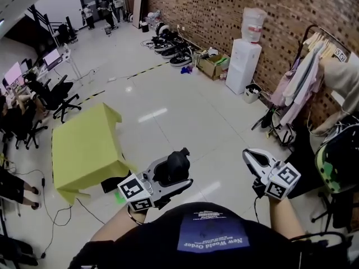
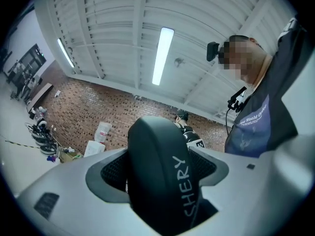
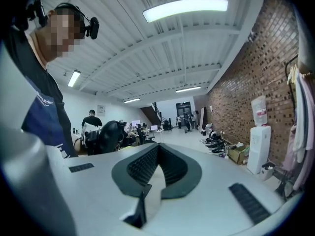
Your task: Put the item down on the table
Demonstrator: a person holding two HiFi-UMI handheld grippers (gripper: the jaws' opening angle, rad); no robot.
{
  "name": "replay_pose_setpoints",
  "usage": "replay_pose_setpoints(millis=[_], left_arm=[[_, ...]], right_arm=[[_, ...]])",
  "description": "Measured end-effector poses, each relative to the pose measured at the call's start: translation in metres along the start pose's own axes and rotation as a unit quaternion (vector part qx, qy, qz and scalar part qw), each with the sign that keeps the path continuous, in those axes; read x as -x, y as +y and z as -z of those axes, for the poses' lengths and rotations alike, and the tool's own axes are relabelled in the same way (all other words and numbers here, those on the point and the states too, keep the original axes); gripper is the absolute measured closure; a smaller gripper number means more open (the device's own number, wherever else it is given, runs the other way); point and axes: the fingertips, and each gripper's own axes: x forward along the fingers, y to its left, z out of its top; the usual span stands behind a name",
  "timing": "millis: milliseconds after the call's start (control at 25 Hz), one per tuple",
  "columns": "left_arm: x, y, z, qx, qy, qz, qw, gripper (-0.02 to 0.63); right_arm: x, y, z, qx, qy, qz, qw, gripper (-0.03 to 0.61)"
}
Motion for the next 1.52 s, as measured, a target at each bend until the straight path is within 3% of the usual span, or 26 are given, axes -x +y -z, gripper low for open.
replay_pose_setpoints(millis=[200, 360, 680, 840, 1200, 1520], left_arm=[[-0.015, 0.055, -0.002, 0.001, 0.006, -0.020, 0.9998, 0.239], [-0.049, 0.111, -0.004, -0.008, 0.003, -0.049, 0.9987, 0.239], [-0.123, 0.222, -0.038, -0.027, -0.022, -0.121, 0.9921, 0.239], [-0.156, 0.271, -0.045, -0.023, -0.030, -0.140, 0.9894, 0.239], [-0.153, 0.395, -0.058, -0.014, -0.041, -0.149, 0.9879, 0.239], [-0.098, 0.533, -0.115, -0.032, -0.034, -0.131, 0.9902, 0.239]], right_arm=[[-0.048, -0.047, 0.003, -0.008, 0.009, -0.015, 1.000, 0.592], [-0.095, -0.106, 0.004, -0.002, 0.010, -0.055, 0.998, 0.591], [-0.194, -0.226, -0.033, 0.031, 0.016, -0.137, 0.990, 0.591], [-0.234, -0.279, -0.039, 0.031, 0.016, -0.158, 0.987, 0.591], [-0.345, -0.330, -0.029, 0.026, 0.038, -0.167, 0.985, 0.591], [-0.500, -0.343, -0.059, 0.037, 0.049, -0.147, 0.987, 0.591]])
